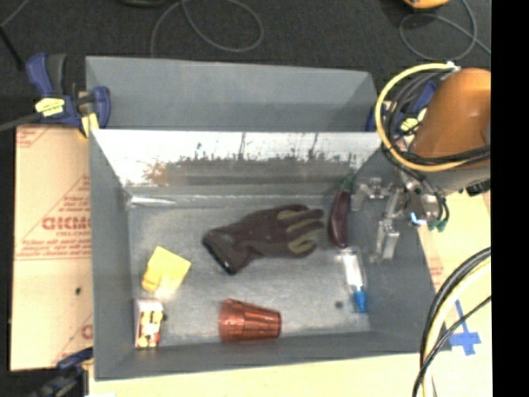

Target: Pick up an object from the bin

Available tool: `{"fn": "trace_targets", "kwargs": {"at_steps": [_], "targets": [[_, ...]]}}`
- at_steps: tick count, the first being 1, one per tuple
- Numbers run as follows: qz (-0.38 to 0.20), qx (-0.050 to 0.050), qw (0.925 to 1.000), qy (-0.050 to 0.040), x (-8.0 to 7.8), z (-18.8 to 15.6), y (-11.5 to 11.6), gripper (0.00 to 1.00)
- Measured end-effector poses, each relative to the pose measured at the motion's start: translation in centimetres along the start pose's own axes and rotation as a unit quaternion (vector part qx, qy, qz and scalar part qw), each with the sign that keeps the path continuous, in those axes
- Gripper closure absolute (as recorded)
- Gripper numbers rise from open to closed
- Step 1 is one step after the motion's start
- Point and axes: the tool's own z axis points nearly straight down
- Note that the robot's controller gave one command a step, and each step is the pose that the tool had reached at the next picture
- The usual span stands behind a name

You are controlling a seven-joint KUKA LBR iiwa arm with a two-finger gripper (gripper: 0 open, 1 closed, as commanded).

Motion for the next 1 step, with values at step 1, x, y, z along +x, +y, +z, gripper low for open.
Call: {"fn": "trace_targets", "kwargs": {"at_steps": [1], "targets": [[-0.002,0.001,1.0000,-0.0040,-0.16,-0.51,0.07,0.00]]}}
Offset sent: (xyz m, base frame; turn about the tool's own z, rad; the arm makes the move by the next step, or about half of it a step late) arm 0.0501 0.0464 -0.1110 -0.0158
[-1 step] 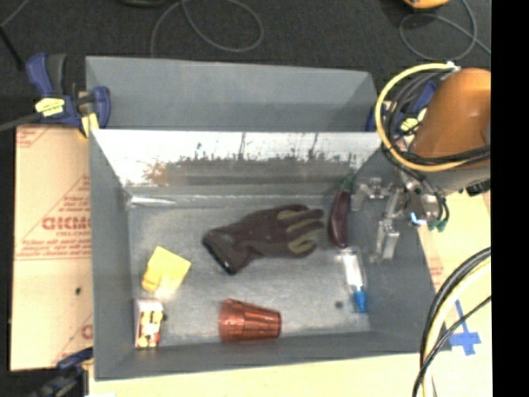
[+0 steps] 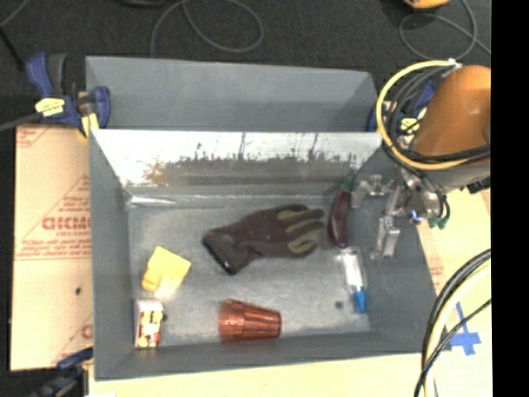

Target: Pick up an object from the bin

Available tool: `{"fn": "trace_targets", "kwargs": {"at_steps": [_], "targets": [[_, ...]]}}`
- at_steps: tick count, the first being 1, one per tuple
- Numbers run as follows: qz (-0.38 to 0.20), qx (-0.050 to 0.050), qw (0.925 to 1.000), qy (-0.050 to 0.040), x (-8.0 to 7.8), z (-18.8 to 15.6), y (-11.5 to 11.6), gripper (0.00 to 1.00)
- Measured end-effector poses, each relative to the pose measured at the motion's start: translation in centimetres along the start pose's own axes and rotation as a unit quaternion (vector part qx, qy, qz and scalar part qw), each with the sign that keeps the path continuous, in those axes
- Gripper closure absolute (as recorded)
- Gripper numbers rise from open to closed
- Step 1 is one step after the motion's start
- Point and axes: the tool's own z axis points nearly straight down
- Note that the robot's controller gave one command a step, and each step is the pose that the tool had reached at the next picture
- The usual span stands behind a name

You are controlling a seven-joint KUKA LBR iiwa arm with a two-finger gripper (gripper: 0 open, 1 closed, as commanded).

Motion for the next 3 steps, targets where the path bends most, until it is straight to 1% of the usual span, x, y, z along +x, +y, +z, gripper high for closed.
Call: {"fn": "trace_targets", "kwargs": {"at_steps": [1,2,3], "targets": [[-0.003,0.000,1.0000,-0.0015,-3.2,6.8,2.7,0.00],[-0.109,0.001,0.9940,-0.0024,-6.7,10.9,6.2,0.00],[0.030,0.000,0.9995,-0.0033,-6.3,6.7,9.3,0.00]]}}
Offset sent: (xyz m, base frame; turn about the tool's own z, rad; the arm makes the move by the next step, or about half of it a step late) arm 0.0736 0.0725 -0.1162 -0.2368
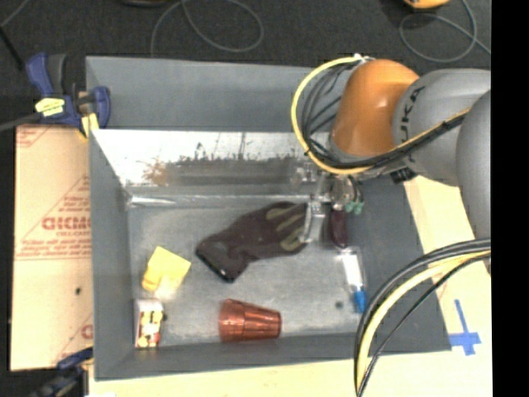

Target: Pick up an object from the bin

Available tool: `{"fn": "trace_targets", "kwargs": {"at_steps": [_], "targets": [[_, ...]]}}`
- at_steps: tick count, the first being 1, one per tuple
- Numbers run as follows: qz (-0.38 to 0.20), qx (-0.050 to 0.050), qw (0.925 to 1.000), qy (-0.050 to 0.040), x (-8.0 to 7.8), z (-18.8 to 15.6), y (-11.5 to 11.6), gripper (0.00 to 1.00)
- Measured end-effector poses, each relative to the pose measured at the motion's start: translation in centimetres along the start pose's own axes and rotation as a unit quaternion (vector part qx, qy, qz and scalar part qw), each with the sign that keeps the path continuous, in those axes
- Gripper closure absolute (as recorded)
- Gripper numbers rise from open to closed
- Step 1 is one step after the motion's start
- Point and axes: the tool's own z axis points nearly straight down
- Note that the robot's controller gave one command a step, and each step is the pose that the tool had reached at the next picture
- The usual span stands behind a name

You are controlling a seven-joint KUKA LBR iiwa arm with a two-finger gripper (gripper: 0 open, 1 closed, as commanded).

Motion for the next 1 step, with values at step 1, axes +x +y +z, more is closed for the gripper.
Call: {"fn": "trace_targets", "kwargs": {"at_steps": [1], "targets": [[-0.052,0.001,0.9987,-0.0026,0.24,3.01,2.00,0.00]]}}
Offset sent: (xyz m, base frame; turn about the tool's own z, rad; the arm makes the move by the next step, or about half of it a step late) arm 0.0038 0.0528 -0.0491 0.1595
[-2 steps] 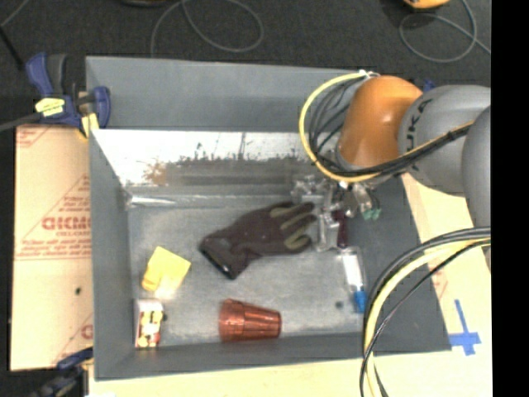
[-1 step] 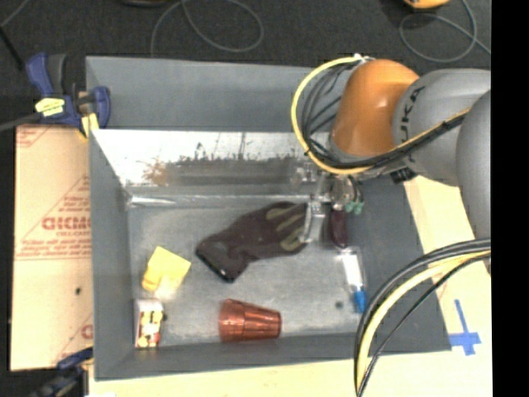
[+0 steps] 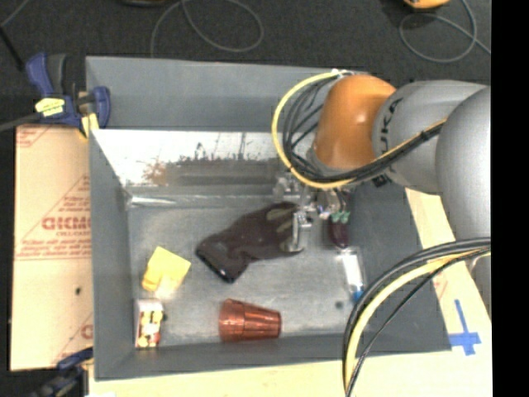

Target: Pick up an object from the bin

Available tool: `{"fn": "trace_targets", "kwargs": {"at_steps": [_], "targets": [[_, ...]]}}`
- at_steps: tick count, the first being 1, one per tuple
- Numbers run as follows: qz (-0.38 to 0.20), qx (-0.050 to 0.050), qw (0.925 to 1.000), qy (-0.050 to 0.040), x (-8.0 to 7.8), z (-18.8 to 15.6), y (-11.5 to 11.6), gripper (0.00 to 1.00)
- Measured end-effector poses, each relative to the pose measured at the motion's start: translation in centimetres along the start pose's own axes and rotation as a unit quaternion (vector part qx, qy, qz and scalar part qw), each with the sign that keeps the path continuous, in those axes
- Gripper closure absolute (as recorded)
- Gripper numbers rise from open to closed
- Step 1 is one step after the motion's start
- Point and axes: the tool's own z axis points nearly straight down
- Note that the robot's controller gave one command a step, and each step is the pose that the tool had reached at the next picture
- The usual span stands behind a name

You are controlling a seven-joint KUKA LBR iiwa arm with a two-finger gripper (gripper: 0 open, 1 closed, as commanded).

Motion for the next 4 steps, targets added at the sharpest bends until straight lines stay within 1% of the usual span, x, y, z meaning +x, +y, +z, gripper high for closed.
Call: {"fn": "trace_targets", "kwargs": {"at_steps": [1,3,4], "targets": [[0.130,-0.002,0.9915,-0.0014,-0.82,1.61,3.16,1.00],[0.129,-0.001,0.9916,-0.0017,-0.80,1.48,3.14,1.00],[0.129,-0.001,0.9916,0.0004,-0.66,0.77,3.09,1.00]]}}
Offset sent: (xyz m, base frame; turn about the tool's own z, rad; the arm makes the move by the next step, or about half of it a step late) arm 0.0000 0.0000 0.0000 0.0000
